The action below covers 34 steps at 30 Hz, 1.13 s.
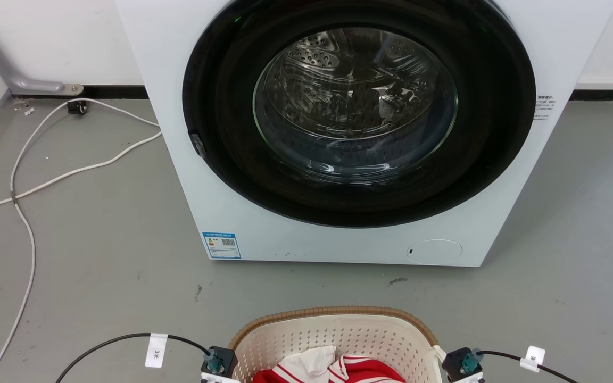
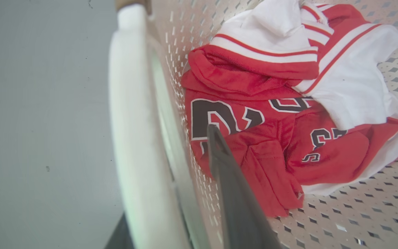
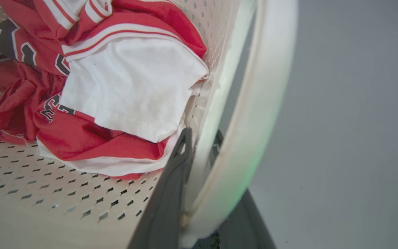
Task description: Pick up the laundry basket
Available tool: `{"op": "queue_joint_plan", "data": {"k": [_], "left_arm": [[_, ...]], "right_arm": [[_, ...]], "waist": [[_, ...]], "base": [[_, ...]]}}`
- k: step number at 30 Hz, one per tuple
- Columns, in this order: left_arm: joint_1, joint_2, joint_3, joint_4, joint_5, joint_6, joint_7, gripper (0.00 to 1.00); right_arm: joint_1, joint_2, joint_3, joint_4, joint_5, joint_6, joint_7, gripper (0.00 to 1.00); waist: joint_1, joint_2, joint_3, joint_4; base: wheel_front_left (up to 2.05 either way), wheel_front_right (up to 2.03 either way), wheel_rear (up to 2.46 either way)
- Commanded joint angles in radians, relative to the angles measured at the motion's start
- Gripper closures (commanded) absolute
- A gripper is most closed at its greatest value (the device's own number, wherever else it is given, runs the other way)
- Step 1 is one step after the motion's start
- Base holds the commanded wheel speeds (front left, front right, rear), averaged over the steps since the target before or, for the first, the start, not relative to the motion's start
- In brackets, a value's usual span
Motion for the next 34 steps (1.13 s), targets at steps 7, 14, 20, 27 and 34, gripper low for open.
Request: {"op": "queue_joint_plan", "data": {"k": [7,14,20,27,34], "left_arm": [[-0.011,0.016,-0.023,0.003,-0.006,-0.007,-0.004,1.0],[-0.008,0.017,-0.035,0.004,-0.02,-0.007,-0.005,1.0],[-0.008,0.019,-0.046,0.005,-0.03,-0.007,-0.007,1.0],[-0.006,0.021,-0.06,0.006,-0.041,-0.007,-0.011,1.0],[-0.008,0.022,-0.072,0.006,-0.052,-0.007,-0.013,1.0]], "right_arm": [[-0.023,-0.021,0.022,0.007,0.012,0.0,-0.003,1.0],[-0.024,-0.019,0.038,0.008,0.028,0.0,-0.003,1.0],[-0.026,-0.021,0.05,0.011,0.039,0.0,-0.007,1.0],[-0.026,-0.019,0.065,0.013,0.051,0.0,-0.009,1.0],[-0.029,-0.019,0.079,0.014,0.062,0.0,-0.01,1.0]], "waist": [[-0.0001,-0.0001,-0.002,0.001],[-0.0001,-0.0001,-0.007,0.001],[-0.0001,-0.0001,-0.011,0.001],[-0.0001,-0.0001,-0.012,0.001],[-0.0001,-0.0001,-0.011,0.001]], "base": [[0.0,0.0,0.0],[0.0,0.0,0.0],[0.0,0.0,0.0],[0.0,0.0,0.0],[0.0,0.0,0.0]]}}
